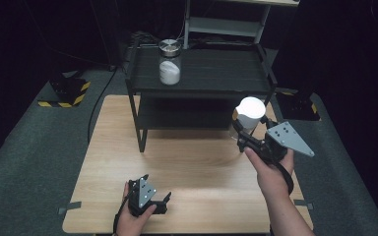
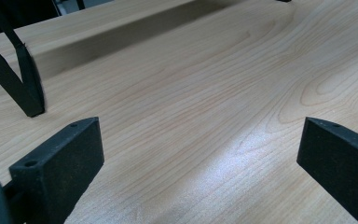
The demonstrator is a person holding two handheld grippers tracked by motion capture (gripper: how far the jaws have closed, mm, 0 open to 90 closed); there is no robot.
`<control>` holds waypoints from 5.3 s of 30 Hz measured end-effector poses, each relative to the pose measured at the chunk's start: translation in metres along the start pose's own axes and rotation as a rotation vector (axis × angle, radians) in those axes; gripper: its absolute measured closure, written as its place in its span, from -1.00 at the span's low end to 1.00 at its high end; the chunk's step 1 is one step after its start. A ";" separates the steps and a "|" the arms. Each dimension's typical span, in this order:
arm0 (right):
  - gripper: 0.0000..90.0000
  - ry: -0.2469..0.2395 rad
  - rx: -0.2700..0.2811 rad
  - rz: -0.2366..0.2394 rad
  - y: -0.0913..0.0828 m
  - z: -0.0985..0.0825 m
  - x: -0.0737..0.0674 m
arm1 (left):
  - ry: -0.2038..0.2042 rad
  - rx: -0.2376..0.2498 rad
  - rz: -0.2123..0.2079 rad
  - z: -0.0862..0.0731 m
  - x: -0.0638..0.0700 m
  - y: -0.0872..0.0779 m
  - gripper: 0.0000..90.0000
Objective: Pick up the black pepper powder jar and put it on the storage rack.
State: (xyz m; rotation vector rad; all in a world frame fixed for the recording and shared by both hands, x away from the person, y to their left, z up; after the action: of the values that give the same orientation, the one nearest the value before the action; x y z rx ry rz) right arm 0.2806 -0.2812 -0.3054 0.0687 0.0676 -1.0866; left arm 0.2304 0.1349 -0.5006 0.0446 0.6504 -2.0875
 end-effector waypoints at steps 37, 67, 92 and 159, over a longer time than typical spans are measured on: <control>-0.31 0.027 0.027 -0.068 0.067 0.080 0.000 | -0.004 0.011 -0.004 -0.002 -0.001 -0.001 -0.99; -0.31 0.055 0.003 -0.120 0.117 0.086 0.019 | -0.021 0.018 -0.014 -0.003 -0.003 -0.003 -0.99; -0.32 0.063 0.033 -0.121 0.136 0.074 0.025 | -0.021 0.022 -0.016 -0.004 -0.003 -0.003 -0.99; -1.00 0.033 0.104 -0.005 0.058 0.007 0.025 | -0.006 0.034 -0.018 -0.005 -0.002 -0.004 -0.99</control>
State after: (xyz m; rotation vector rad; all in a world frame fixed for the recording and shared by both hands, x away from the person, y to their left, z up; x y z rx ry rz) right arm 0.3435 -0.2770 -0.2997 0.1801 0.0414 -1.0940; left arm 0.2275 0.1408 -0.5028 0.0523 0.6135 -2.1158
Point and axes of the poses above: each handheld gripper's, and its own axes: y roughly forward along the jaws, z roughly out of its top, x roughly to its right, the point moved 5 cm from there along y, roughly forward along the jaws, and after that the axes turned 11 degrees about y, right-handed, at the moved point
